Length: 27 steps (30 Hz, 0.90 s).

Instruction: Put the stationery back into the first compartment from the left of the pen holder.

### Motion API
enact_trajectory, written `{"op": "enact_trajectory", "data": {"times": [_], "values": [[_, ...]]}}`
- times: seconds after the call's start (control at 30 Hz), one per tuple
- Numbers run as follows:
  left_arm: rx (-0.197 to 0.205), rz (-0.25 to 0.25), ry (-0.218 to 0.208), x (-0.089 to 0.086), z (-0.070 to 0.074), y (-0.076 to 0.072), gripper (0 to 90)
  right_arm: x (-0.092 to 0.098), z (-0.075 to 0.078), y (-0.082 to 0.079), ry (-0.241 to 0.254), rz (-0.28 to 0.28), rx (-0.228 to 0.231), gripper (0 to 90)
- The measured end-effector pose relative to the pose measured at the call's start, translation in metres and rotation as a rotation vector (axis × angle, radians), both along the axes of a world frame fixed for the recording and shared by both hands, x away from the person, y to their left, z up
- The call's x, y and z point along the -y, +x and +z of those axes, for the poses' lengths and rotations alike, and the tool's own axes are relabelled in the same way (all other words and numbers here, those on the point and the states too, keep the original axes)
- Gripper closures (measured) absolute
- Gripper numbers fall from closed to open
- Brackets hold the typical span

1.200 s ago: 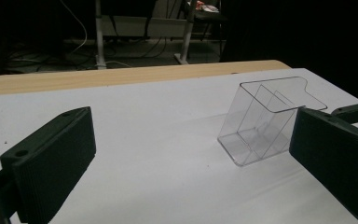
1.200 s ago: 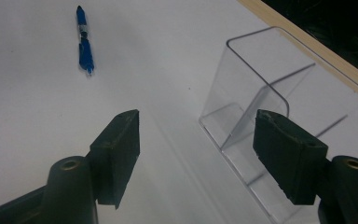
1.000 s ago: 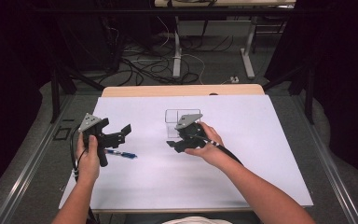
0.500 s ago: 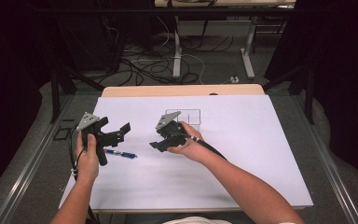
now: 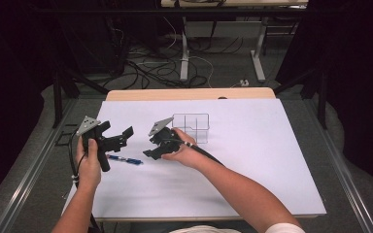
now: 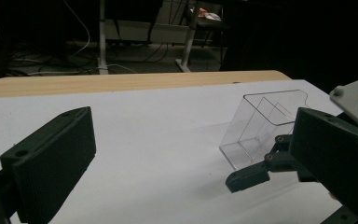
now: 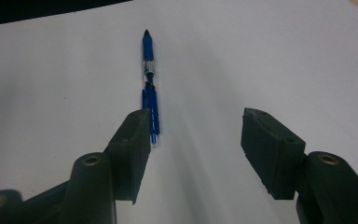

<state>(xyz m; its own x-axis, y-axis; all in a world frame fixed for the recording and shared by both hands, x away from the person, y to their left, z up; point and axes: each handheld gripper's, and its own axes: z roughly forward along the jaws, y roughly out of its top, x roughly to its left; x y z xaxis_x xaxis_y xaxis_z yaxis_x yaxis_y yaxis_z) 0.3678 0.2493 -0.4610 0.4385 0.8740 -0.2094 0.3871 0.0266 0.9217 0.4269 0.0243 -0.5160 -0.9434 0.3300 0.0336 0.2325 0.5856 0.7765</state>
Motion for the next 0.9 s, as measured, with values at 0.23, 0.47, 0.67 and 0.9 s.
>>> {"op": "enact_trajectory", "data": {"times": [0.23,0.47,0.67,0.9], "values": [[-0.003,0.009,0.001,-0.003,0.000,-0.001,0.1,-0.016,-0.006,0.004,0.007,0.028,-0.013,45.7],[-0.002,0.019,-0.005,-0.006,0.003,0.000,0.1,-0.030,-0.013,0.004,0.007,0.038,-0.023,49.9],[-0.002,0.022,-0.011,-0.008,0.004,-0.001,0.1,-0.044,-0.022,-0.001,0.000,0.053,-0.031,52.2],[0.001,0.021,-0.019,-0.008,0.004,-0.001,0.1,-0.061,-0.037,-0.005,-0.028,0.086,-0.017,56.3]]}}
